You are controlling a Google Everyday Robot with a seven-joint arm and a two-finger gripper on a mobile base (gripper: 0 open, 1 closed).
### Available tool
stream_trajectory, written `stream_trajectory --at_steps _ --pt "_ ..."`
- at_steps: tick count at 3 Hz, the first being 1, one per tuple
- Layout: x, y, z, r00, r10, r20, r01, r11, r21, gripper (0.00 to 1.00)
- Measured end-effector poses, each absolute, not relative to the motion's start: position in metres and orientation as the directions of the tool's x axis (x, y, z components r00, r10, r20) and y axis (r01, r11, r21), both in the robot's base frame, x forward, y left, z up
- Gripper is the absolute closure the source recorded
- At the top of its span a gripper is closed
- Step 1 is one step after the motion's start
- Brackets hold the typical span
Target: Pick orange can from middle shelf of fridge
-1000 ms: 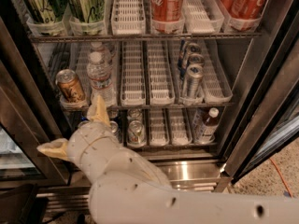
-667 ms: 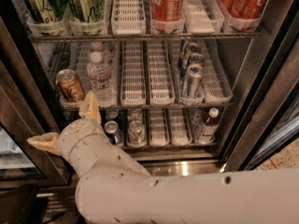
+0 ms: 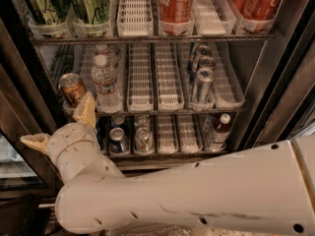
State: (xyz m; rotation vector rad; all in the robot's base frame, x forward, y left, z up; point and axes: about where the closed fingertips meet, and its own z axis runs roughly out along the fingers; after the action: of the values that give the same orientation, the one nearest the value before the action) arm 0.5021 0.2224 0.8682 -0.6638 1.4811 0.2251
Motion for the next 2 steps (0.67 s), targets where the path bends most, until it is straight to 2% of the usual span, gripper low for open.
stream_trajectory --at_steps 2 --pt "0.5043 0.2222 0.8702 0.130 -0.259 -0.957 -0.499 0.817 -0.289 0.00"
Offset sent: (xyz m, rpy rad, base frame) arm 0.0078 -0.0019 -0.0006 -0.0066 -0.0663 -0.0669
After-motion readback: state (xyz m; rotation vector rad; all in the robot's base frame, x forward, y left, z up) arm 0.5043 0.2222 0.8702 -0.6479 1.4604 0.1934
